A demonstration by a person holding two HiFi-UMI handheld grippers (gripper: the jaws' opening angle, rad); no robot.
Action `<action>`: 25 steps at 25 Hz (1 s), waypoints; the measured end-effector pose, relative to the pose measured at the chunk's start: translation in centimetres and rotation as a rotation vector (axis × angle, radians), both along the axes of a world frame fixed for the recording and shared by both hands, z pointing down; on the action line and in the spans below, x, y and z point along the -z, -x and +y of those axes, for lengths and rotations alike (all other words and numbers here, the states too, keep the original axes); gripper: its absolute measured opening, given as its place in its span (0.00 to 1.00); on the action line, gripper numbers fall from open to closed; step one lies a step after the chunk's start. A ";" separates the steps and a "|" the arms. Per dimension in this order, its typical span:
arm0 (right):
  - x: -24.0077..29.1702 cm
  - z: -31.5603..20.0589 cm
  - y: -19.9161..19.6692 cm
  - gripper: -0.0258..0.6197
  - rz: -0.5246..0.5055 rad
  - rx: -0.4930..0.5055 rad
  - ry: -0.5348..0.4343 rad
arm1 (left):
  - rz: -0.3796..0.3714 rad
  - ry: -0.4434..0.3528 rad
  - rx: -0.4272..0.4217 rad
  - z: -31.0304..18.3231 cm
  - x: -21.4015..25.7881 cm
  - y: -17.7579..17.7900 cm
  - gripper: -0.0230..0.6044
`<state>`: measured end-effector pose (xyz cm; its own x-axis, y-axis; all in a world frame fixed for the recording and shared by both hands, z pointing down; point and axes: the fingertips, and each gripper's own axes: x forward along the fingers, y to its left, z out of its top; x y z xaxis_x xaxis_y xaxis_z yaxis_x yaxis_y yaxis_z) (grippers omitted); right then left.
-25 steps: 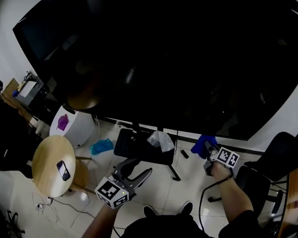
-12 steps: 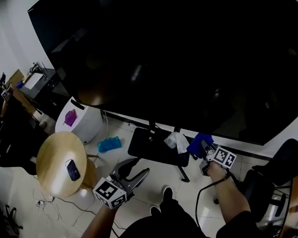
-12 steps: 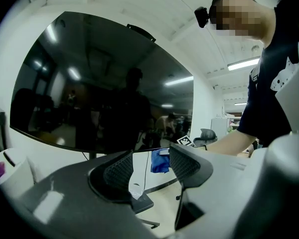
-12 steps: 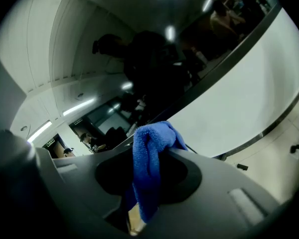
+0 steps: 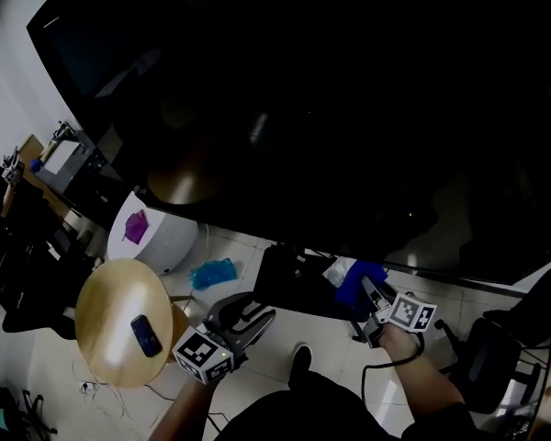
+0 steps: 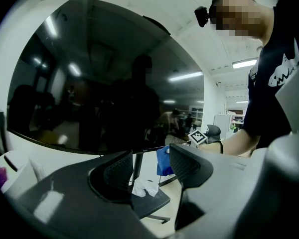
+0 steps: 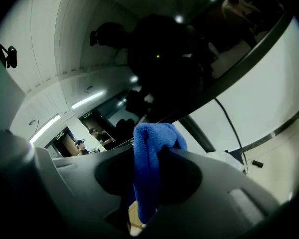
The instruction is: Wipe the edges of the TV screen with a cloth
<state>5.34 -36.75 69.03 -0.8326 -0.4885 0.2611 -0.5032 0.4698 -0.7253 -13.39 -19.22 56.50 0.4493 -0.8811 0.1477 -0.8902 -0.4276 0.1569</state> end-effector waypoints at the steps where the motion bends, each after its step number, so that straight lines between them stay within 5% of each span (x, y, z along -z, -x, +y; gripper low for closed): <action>1: -0.1 0.1 1.0 0.22 0.006 0.007 0.000 | 0.003 0.010 -0.004 -0.8 -0.4 0.9 0.39; 13: -1.5 1.0 10.3 0.22 0.066 0.086 -0.005 | 0.059 0.013 -0.019 -4.7 -1.9 9.1 0.39; 25: -2.3 1.8 22.6 0.22 0.079 -0.060 0.010 | 0.098 0.019 -0.162 -2.5 -2.1 21.7 0.39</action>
<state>-17.24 -34.93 71.33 -0.7784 -0.5342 0.3297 -0.5861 0.4303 -0.6865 -35.06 -21.76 58.60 0.5985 -0.7933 0.1117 -0.7897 -0.5607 0.2487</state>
